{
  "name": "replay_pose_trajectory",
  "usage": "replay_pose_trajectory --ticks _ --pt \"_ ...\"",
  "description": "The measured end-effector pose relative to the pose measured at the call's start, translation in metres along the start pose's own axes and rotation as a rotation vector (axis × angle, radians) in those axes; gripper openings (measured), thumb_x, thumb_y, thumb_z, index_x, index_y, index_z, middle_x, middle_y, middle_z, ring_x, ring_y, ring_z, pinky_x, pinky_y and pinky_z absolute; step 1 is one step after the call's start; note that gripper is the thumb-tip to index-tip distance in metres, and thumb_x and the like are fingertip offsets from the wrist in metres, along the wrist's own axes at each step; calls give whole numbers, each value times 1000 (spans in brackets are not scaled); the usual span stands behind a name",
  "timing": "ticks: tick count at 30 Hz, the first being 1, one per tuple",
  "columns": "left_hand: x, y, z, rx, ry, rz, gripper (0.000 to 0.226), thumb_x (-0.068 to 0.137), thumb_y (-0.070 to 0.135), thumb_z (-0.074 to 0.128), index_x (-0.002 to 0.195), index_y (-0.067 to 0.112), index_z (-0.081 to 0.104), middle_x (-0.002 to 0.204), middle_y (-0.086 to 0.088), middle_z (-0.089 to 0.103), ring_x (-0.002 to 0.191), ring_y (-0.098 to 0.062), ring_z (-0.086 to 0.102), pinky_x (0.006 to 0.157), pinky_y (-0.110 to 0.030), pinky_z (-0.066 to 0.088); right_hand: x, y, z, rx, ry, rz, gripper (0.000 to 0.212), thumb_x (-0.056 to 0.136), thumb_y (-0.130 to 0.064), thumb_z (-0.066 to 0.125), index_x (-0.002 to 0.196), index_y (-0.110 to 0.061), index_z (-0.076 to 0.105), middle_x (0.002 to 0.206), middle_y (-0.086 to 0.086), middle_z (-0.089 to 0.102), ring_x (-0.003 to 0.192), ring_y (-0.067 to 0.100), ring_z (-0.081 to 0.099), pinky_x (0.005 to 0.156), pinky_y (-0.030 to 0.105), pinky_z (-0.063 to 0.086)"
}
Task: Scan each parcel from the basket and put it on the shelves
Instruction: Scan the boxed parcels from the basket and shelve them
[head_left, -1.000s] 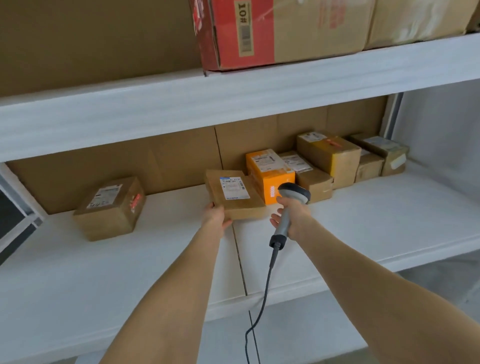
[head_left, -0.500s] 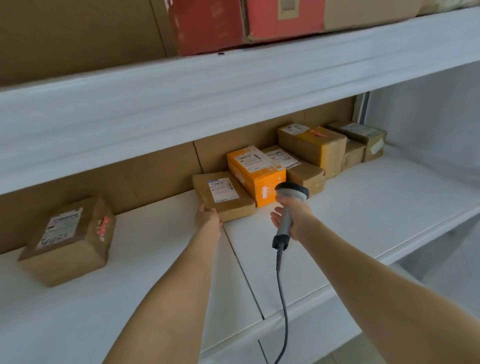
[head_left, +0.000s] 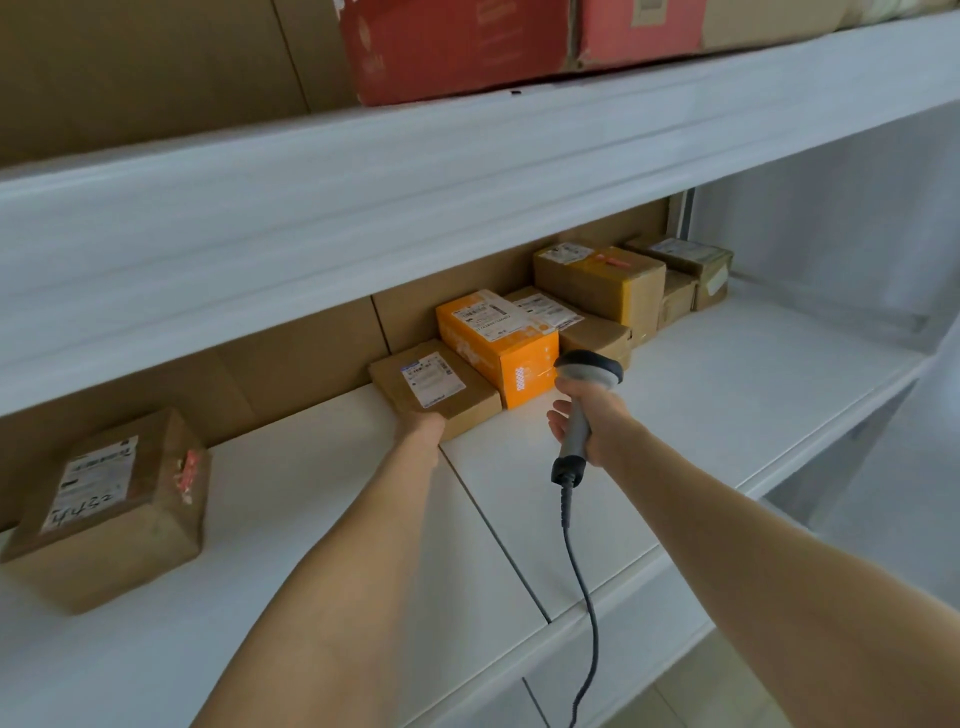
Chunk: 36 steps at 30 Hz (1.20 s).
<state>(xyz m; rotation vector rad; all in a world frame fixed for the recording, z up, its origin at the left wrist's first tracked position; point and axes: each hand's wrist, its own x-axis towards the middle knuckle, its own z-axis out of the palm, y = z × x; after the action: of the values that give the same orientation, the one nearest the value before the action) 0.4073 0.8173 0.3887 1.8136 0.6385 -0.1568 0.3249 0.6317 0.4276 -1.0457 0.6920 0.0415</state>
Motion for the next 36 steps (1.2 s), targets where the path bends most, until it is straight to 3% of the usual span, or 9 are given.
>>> replay_pose_trajectory --ticks 6,10,13,20,24,30,33,36 --pt "-21 21 6 174 89 127 47 91 17 59 135 6 46 138 -20 41 117 -31 51 91 -37 49 -18 -1 -11 39 11 -46 35 84 -17 73 112 -9 53 106 12 64 84 22 65 61 30 54" --pt "-52 36 35 275 -17 219 49 91 21 58 137 11 45 142 -18 36 122 -32 48 90 -36 46 -34 -4 -38 128 38 -62 16 87 -14 68 92 -9 54 86 11 66 67 19 63 56 27 55" --pt "-81 40 62 364 -126 297 55 91 29 59 140 11 41 141 -16 40 123 -30 47 87 -33 43 -50 -4 -71 179 55 -90 13 85 -13 70 90 -9 58 71 8 66 55 16 62 51 23 54" --pt "-167 22 148 471 -363 473 58 89 25 59 141 10 40 147 -19 28 130 -36 39 100 -37 40 -92 4 -177 334 198 -175 14 85 -15 73 89 -10 61 55 3 60 46 13 56 52 25 51" --pt "-239 -1 202 528 -479 525 56 89 22 61 139 6 42 144 -20 31 127 -36 39 94 -36 39 -123 15 -256 391 306 -208 12 87 -14 68 90 -9 57 57 5 55 49 16 51 52 27 45" --pt "-363 -57 278 623 -612 581 60 86 26 63 142 14 43 144 -17 29 126 -34 41 98 -35 41 -182 39 -382 436 463 -206 19 90 -33 68 93 -20 54 80 3 67 70 15 58 61 29 46" --pt "-423 -94 314 681 -662 626 60 86 25 63 142 13 44 147 -18 28 132 -31 35 106 -33 35 -209 56 -444 586 479 -192 19 90 -34 69 92 -20 56 86 4 65 80 17 59 86 34 50" --pt "-477 -132 345 744 -728 633 60 86 25 63 141 13 43 147 -18 28 132 -32 37 108 -33 32 -228 76 -502 751 499 -180 24 86 -31 74 101 -15 63 86 5 64 93 21 63 99 39 50"
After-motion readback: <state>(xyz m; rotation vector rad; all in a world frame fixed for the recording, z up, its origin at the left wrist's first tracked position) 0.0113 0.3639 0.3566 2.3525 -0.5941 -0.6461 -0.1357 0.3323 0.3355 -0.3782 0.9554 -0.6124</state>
